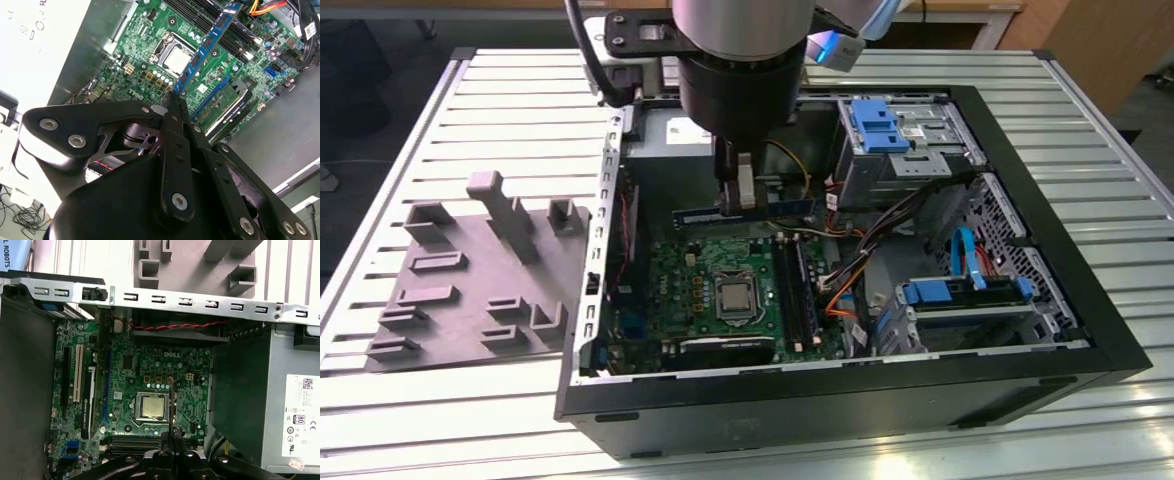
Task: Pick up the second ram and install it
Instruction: 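Pick up the second ram and move it above second insertion slot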
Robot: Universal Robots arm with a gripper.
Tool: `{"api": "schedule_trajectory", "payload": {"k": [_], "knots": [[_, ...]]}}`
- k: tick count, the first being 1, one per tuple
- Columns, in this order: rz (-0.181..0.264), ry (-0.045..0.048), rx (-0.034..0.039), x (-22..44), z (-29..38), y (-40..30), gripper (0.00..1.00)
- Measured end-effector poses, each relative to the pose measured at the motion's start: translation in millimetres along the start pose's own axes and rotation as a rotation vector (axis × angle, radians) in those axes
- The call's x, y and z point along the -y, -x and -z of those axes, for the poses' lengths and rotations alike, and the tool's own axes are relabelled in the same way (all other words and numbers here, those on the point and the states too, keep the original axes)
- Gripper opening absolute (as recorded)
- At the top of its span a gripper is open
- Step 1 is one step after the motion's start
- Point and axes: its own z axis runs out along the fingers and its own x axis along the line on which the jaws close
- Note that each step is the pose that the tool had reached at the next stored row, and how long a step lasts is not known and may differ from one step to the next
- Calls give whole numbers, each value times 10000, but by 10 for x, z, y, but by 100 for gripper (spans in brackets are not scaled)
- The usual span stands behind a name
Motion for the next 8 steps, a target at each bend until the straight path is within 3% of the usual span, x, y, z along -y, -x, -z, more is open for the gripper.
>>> {"api": "schedule_trajectory", "payload": {"k": [8], "knots": [[1, 1, -1, 24, -56, -6, 11]]}}
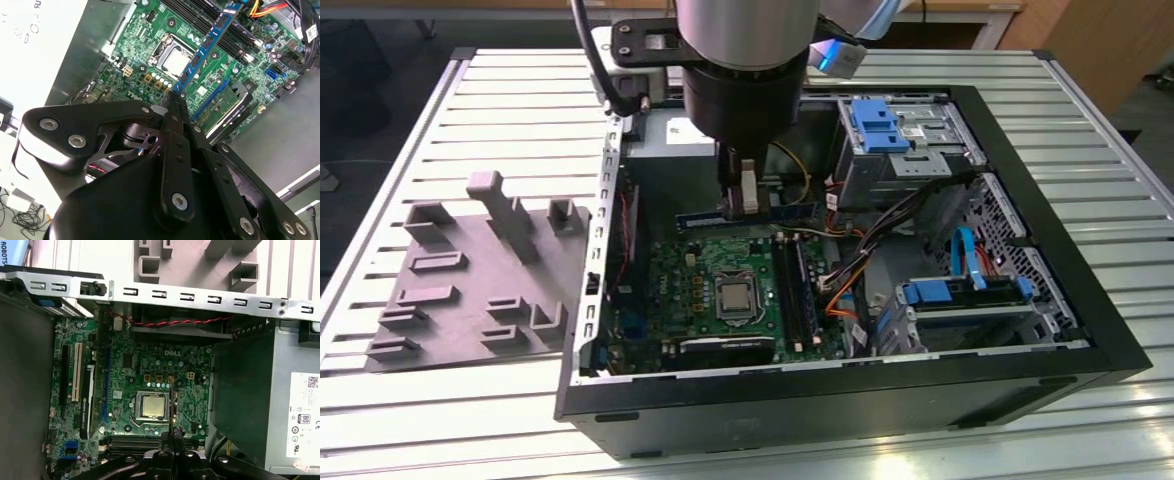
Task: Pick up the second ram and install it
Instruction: 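Pick up the second ram and move it above second insertion slot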
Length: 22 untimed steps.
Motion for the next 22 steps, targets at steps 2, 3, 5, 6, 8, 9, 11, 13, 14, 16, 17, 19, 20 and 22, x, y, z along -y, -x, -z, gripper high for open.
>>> {"api": "schedule_trajectory", "payload": {"k": [2, 3, 5, 6, 8, 9, 11, 13, 14, 16, 17, 19, 20, 22], "knots": [[0, 0, 1, 6, -15, -2, 11], [0, 1, 0, 9, -22, -2, 11], [0, 1, 0, 14, -39, -4, 11], [0, 1, 1, 17, -47, -5, 11], [0, 2, 0, 22, -65, -7, 11], [0, 2, 0, 24, -73, -8, 11], [0, 2, 0, 29, -90, -9, 11], [0, 2, 0, 34, -106, -11, 11], [0, 2, 1, 36, -114, -12, 11], [0, 3, 0, 40, -129, -13, 11], [0, 2, 1, 43, -137, -14, 11], [0, 2, 1, 46, -152, -15, 11], [-1, 3, 0, 49, -160, -16, 11], [1, 4, 0, 57, -173, -18, 11]]}}
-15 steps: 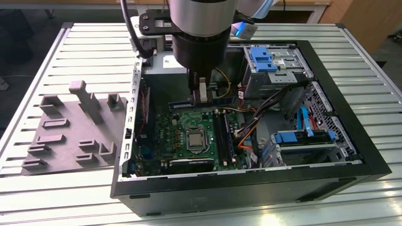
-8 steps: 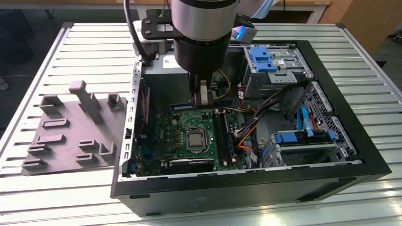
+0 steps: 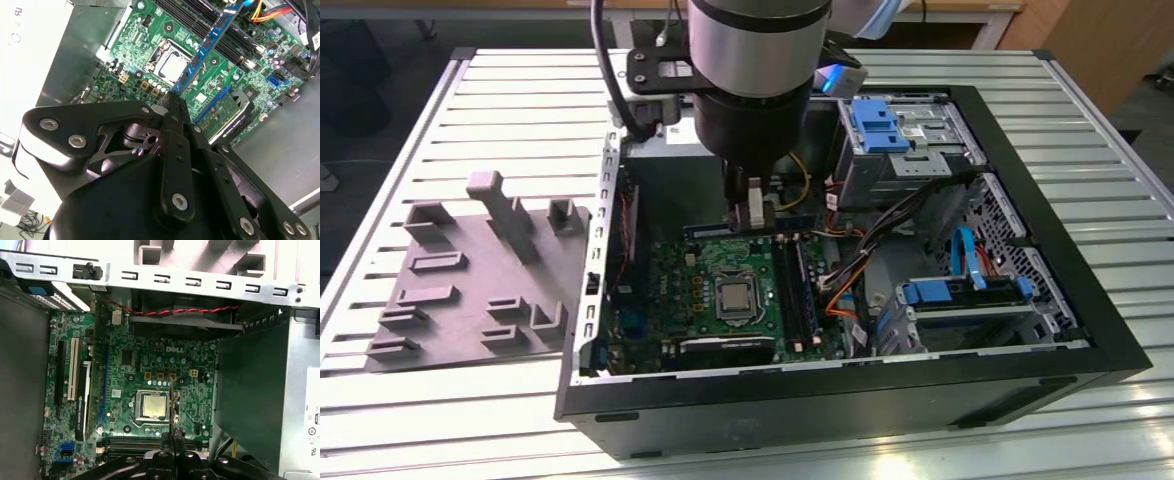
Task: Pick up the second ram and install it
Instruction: 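Pick up the second ram and move it above second insertion slot, then insert the second ram into the second slot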
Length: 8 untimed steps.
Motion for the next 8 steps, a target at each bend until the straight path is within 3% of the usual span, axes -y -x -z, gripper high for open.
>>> {"api": "schedule_trajectory", "payload": {"k": [8], "knots": [[-2, 3, 1, 20, -18, -3, 11]]}}
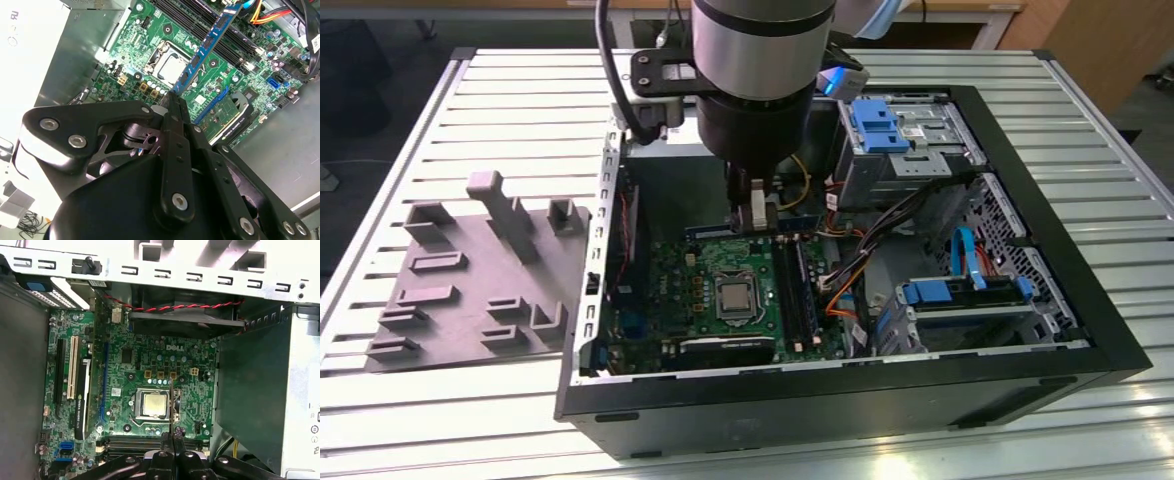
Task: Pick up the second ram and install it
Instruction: 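Insert the second ram into the second slot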
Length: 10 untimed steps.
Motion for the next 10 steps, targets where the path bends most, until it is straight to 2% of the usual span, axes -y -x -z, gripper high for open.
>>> {"api": "schedule_trajectory", "payload": {"k": [10], "knots": [[-5, 0, 0, 1, 0, 0, 11]]}}
